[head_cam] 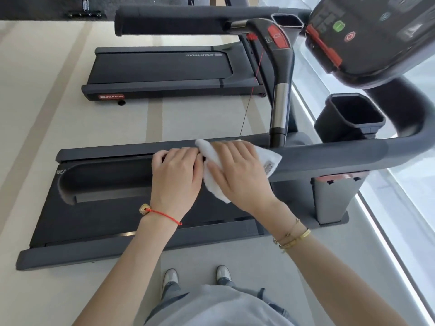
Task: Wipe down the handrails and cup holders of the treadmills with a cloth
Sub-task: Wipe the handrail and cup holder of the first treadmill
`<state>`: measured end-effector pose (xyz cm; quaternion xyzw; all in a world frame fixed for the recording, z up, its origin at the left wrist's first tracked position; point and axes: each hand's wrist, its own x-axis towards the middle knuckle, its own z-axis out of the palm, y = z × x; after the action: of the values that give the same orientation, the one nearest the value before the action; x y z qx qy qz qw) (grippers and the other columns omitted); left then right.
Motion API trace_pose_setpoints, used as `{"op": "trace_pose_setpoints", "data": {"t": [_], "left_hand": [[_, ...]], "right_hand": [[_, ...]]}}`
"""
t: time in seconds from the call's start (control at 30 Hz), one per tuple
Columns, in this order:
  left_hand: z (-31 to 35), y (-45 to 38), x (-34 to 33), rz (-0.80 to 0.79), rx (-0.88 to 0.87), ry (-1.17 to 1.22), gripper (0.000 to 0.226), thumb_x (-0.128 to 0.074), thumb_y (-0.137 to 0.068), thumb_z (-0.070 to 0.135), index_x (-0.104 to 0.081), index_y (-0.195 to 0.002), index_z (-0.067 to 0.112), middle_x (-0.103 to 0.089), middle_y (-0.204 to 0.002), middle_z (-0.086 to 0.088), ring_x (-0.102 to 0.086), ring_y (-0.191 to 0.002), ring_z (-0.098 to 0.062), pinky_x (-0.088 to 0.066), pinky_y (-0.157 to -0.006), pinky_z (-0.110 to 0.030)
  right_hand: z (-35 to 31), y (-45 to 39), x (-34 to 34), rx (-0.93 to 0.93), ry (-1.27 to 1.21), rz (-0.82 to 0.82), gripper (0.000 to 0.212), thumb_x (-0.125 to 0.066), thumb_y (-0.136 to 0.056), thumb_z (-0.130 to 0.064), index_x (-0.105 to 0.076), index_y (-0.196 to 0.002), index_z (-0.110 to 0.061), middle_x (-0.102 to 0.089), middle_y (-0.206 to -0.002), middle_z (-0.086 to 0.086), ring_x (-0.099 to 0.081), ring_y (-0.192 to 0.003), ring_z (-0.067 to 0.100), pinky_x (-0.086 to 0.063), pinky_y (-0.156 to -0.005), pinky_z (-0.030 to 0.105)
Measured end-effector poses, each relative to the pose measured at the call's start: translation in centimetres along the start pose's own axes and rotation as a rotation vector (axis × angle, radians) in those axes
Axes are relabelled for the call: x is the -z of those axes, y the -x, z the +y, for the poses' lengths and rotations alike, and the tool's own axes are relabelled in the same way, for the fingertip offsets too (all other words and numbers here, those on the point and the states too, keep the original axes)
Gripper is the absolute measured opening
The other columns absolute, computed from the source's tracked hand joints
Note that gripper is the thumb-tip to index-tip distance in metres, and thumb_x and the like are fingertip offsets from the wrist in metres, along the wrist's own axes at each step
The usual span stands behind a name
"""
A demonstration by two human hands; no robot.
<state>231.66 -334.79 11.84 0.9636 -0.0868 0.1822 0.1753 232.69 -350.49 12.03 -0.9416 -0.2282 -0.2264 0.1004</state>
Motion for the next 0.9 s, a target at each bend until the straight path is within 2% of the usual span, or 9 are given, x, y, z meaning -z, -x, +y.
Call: {"op": "trace_pose_setpoints", "data": {"t": [0.07,0.13,0.27,0.33,0.43,0.53,0.63,0.77,0.9], "left_hand": [[0.4,0.0,-0.3,0.024,0.021,-0.028,0.031,-0.038,-0.102,0.023,-0.067,-0.094,0.017,-0.068,-0.085,0.008,-0.063,-0.086,-0.019,-0.037,-0.089,-0.037],[0.5,0.1,-0.4,0.041,0.030,-0.028,0.029,-0.041,-0.102,0.022,-0.070,-0.102,0.020,-0.071,-0.094,0.010,-0.064,-0.091,-0.016,-0.038,-0.092,-0.037],[0.7,0.0,-0.6,0.059,0.046,-0.057,0.029,-0.041,-0.102,0.023,-0.070,-0.103,0.024,-0.071,-0.096,0.011,-0.063,-0.091,-0.015,-0.036,-0.093,-0.036],[0.8,0.0,-0.8,0.069,0.054,-0.086,0.030,-0.040,-0.102,0.023,-0.070,-0.103,0.025,-0.071,-0.095,0.012,-0.062,-0.090,-0.014,-0.035,-0.094,-0.036],[0.7,-0.1,-1.1,0.087,0.057,-0.110,0.031,-0.039,-0.102,0.023,-0.070,-0.102,0.026,-0.070,-0.093,0.013,-0.062,-0.088,-0.014,-0.035,-0.093,-0.036],[0.6,-0.1,-1.2,0.090,0.057,-0.118,0.034,-0.035,-0.102,0.025,-0.070,-0.102,0.028,-0.070,-0.093,0.015,-0.061,-0.088,-0.013,-0.034,-0.093,-0.035],[0.6,-0.2,-1.2,0.094,0.050,-0.117,0.035,-0.035,-0.102,0.026,-0.069,-0.102,0.029,-0.069,-0.094,0.015,-0.061,-0.087,-0.014,-0.035,-0.092,-0.035],[0.5,-0.2,-1.3,0.098,0.044,-0.119,0.034,-0.036,-0.103,0.025,-0.069,-0.102,0.028,-0.070,-0.095,0.014,-0.062,-0.088,-0.014,-0.035,-0.093,-0.035],[0.5,-0.2,-1.3,0.107,0.038,-0.136,0.034,-0.036,-0.103,0.024,-0.070,-0.103,0.027,-0.070,-0.093,0.013,-0.062,-0.087,-0.015,-0.036,-0.091,-0.035]], "right_hand": [[2.1,0.4,1.0,0.049,-0.077,-0.021,0.040,-0.042,-0.101,-0.037,-0.062,-0.114,-0.004,-0.064,-0.097,0.006,-0.056,-0.090,0.025,-0.043,-0.090,0.037],[5.3,1.0,2.1,-0.006,-0.071,-0.052,0.039,-0.044,-0.100,-0.039,-0.064,-0.110,-0.007,-0.065,-0.093,0.004,-0.058,-0.088,0.026,-0.043,-0.087,0.035],[8.5,1.5,3.1,-0.129,0.014,-0.040,0.038,-0.041,-0.100,-0.037,-0.065,-0.099,-0.007,-0.065,-0.081,0.005,-0.059,-0.079,0.028,-0.043,-0.080,0.037],[7.4,1.4,2.5,-0.104,0.046,-0.038,0.040,-0.036,-0.102,-0.036,-0.064,-0.104,-0.007,-0.065,-0.087,0.005,-0.059,-0.082,0.027,-0.043,-0.083,0.036],[6.0,1.9,2.1,0.020,0.005,-0.108,0.048,-0.026,-0.104,-0.036,-0.057,-0.124,-0.005,-0.064,-0.111,0.005,-0.056,-0.098,0.027,-0.040,-0.095,0.037],[7.5,2.3,3.0,0.105,-0.111,-0.173,0.047,-0.030,-0.103,-0.034,-0.047,-0.136,-0.005,-0.057,-0.130,0.004,-0.051,-0.115,0.025,-0.034,-0.106,0.037],[8.2,2.3,3.8,0.085,-0.257,-0.203,0.041,-0.035,-0.101,-0.024,-0.045,-0.138,-0.008,-0.055,-0.134,0.001,-0.048,-0.123,0.020,-0.031,-0.109,0.034],[8.4,2.0,4.1,-0.005,-0.458,-0.187,0.036,-0.033,-0.100,-0.011,-0.046,-0.133,-0.012,-0.056,-0.132,-0.008,-0.046,-0.120,0.010,-0.025,-0.106,0.018],[7.3,1.3,4.0,0.006,-0.561,-0.228,0.034,-0.028,-0.104,-0.015,-0.048,-0.132,-0.016,-0.054,-0.134,-0.015,-0.047,-0.121,0.009,-0.030,-0.104,0.024]]}}
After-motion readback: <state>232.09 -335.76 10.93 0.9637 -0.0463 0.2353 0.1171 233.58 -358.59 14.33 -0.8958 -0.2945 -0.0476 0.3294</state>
